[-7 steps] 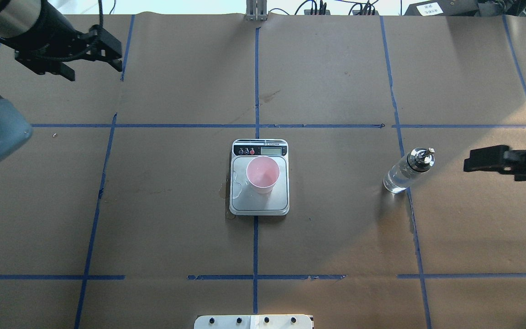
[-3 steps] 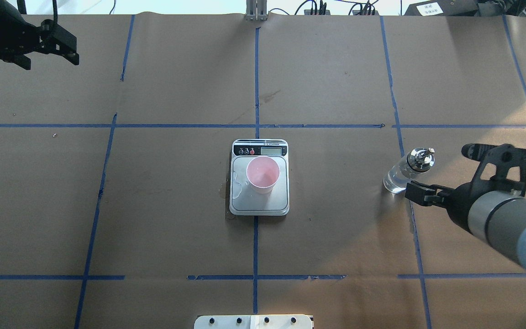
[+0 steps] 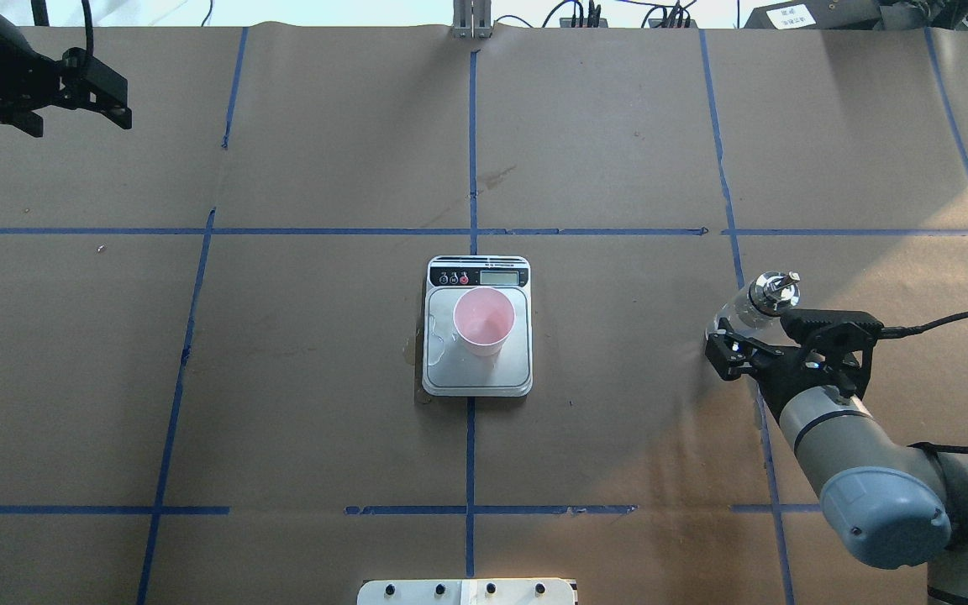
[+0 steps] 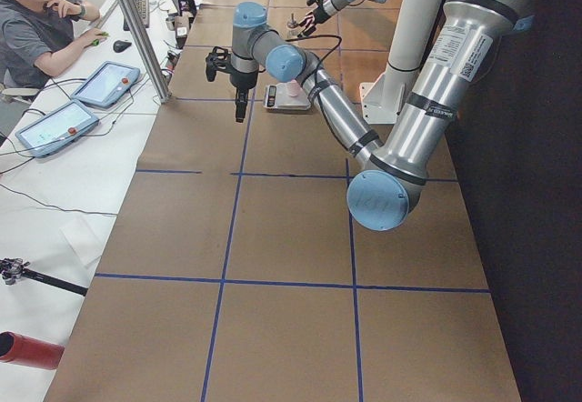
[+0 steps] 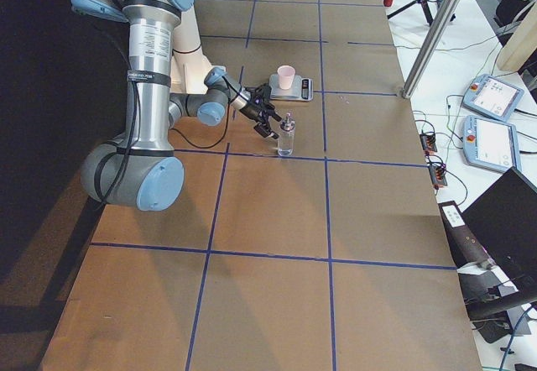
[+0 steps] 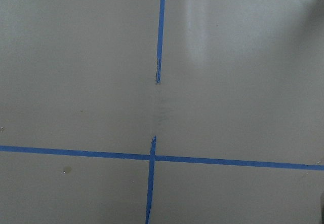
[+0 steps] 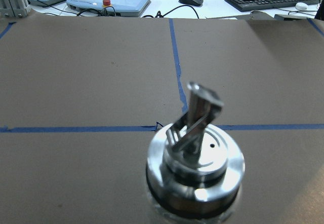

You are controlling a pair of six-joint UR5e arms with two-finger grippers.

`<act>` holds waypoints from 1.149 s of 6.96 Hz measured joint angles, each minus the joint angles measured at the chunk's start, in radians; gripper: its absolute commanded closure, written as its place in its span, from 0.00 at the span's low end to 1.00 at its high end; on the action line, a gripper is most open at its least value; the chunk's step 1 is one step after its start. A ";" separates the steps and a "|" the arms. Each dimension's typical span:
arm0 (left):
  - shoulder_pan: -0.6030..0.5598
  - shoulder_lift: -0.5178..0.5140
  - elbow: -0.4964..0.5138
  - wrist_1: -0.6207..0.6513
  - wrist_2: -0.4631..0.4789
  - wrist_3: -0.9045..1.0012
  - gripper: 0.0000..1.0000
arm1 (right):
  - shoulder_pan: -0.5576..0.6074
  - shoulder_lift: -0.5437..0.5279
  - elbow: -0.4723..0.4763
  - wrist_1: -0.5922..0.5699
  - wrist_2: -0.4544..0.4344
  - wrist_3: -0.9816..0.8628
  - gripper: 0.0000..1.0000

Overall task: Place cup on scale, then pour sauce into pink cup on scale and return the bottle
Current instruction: 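Grasp the glass sauce bottle with the right gripper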

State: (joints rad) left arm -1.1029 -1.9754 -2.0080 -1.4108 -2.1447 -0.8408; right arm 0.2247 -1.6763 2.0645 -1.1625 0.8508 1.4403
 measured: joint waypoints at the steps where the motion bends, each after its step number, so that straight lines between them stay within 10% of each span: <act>1: 0.000 0.000 0.001 0.000 0.000 0.000 0.00 | -0.004 0.020 -0.044 0.032 -0.035 -0.017 0.00; 6: 0.000 -0.005 0.003 0.001 0.000 0.000 0.00 | 0.011 0.041 -0.134 0.052 -0.092 -0.065 0.12; 7: 0.000 -0.005 0.003 0.001 0.000 0.000 0.00 | 0.022 0.051 -0.150 0.052 -0.093 -0.067 0.99; 8: 0.000 -0.006 0.003 0.001 0.000 -0.001 0.00 | 0.031 0.077 -0.170 0.053 -0.092 -0.068 1.00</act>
State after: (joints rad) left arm -1.1029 -1.9814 -2.0049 -1.4097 -2.1445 -0.8416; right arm 0.2560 -1.5993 1.8948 -1.1096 0.7588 1.3727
